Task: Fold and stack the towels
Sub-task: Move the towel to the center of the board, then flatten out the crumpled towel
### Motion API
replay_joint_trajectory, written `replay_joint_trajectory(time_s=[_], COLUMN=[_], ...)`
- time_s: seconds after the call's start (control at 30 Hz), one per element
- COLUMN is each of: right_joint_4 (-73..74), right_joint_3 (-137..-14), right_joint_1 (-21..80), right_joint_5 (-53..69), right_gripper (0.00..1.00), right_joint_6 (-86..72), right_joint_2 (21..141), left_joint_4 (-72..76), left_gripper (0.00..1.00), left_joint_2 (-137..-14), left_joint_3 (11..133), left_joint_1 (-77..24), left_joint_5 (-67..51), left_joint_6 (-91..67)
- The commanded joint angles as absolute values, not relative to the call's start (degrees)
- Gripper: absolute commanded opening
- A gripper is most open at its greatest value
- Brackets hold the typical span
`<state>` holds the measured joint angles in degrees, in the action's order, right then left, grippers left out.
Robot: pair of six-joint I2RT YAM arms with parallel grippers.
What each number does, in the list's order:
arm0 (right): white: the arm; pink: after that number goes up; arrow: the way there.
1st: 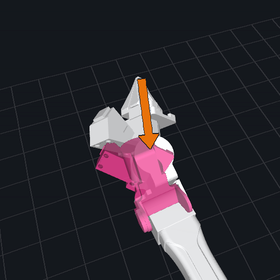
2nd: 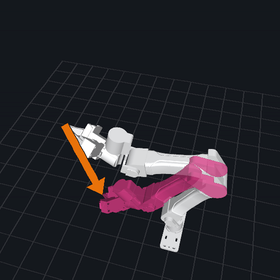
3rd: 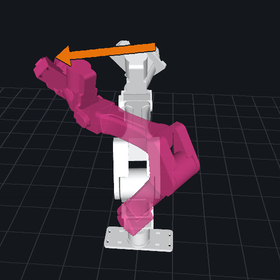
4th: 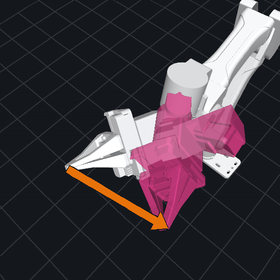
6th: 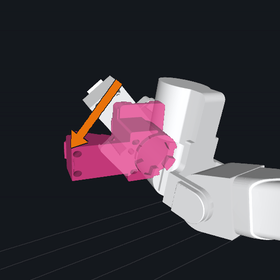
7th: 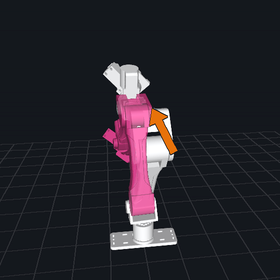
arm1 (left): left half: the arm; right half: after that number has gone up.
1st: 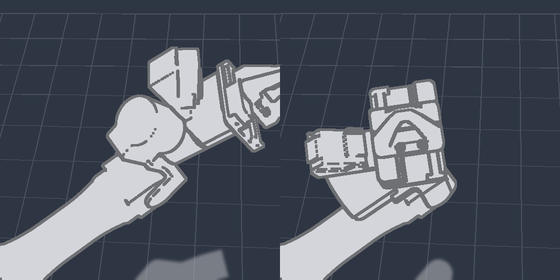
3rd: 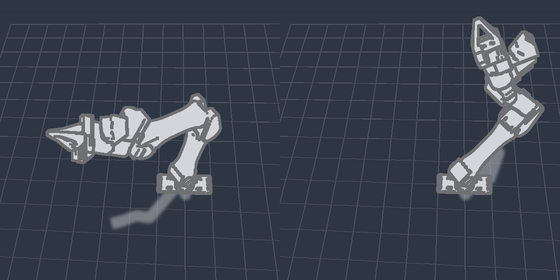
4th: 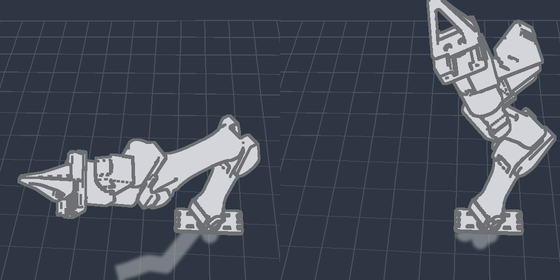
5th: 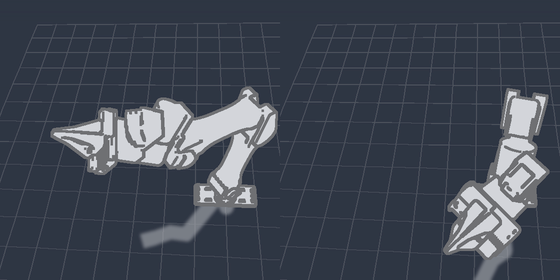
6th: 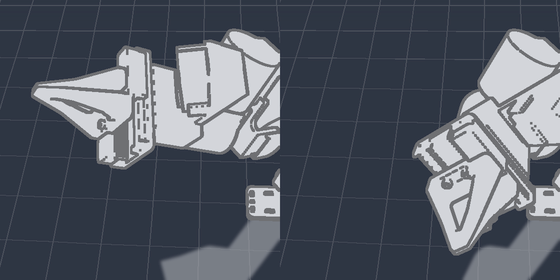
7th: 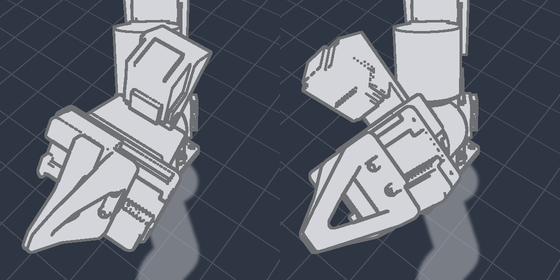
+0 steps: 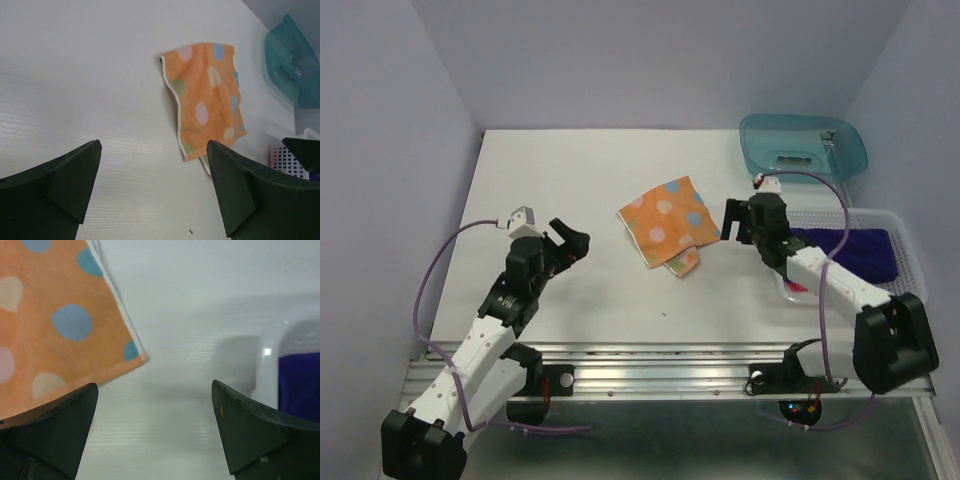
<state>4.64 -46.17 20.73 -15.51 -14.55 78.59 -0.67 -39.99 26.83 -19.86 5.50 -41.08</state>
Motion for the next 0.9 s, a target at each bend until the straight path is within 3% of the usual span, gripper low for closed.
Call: replay_joint_trajectory(time_s=[0.0,0.1,0.2,0.37,0.47,0.77,0.87], right_joint_4=[-5.3,-14.9,-17.2,-3.6,-3.9,3.9,3.9], right_joint_3=[-39.4,-31.1,-27.3,-31.3,-31.5,-35.8,-36.7], right_joint_1=[20.4,20.4,20.4,20.4,20.4,20.4,20.5], right_joint_5=[-13.7,-1.5,-0.4,3.2,7.2,-7.7,-10.6], right_gripper=[1.00,1.00,1.00,1.00,1.00,1.00,1.00], right_joint_6=[-23.6,-25.6,-29.1,-30.1,-31.2,-35.5,-35.6], right_joint_2=[61.8,56.2,51.2,54.4,58.2,66.3,67.2], left_joint_4=[3.0,6.9,10.4,14.9,17.4,17.8,15.6], left_gripper=[0.99,0.99,0.99,0.99,0.99,0.95,0.88], left_joint_2=[-41.7,-42.9,-43.3,-48.2,-54.2,-73.8,-79.4], left_joint_3=[24.4,22.2,20.7,20.0,21.6,32.3,36.6], left_joint_1=[-20.1,-20.7,-22.8,-28.5,-31.2,-38.4,-39.9], left_joint_5=[0.3,-6.0,-8.1,-7.5,-7.3,-3.0,-0.5], left_joint_6=[-41.8,-42.4,-43.6,-44.6,-44.3,-44.1,-44.7])
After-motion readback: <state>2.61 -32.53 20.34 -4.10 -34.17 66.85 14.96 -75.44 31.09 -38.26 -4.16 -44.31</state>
